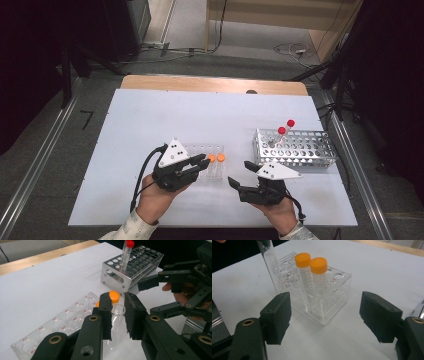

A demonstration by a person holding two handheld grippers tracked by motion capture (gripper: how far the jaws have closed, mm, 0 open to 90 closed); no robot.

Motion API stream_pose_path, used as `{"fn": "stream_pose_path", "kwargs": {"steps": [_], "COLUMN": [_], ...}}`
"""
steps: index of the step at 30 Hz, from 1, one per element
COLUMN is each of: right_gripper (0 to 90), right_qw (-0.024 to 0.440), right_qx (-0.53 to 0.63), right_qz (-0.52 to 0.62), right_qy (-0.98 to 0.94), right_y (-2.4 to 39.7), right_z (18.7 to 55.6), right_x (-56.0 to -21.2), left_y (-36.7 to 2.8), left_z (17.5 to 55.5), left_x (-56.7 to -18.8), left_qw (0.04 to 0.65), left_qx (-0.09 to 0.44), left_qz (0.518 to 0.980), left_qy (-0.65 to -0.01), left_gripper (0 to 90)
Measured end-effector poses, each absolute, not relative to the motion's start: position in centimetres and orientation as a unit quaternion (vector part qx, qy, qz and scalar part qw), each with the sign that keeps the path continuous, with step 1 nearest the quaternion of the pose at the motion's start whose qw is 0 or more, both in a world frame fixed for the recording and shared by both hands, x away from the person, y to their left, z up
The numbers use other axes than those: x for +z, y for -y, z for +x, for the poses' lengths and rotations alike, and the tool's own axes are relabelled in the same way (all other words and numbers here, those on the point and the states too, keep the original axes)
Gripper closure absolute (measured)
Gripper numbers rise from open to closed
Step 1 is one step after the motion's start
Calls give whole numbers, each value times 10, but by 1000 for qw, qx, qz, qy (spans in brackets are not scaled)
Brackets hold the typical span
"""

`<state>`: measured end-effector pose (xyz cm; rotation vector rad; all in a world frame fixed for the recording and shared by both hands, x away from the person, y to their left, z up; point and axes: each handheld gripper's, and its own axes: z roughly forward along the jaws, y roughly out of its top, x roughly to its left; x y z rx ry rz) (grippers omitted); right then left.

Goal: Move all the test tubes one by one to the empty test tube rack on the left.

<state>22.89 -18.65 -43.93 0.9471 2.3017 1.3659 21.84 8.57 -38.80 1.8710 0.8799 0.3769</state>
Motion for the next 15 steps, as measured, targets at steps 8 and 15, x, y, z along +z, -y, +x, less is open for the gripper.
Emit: {"fn": "stream_pose_path", "kwargs": {"steps": [8,15], "right_gripper": [242,242], "right_qw": [154,156], "right_qx": [475,474], "right_qz": [334,336], "right_qy": [-800,-799], "right_y": [189,190], "right_z": [230,232], "right_x": [-440,-440], "left_y": [-94,-102], "left_z": [219,220], "left_x": [-381,-376], "left_qw": [495,495], "left_qx": [159,157], "left_qz": [772,771], "left_qy": [-366,-369], "left_gripper": [769,769]}}
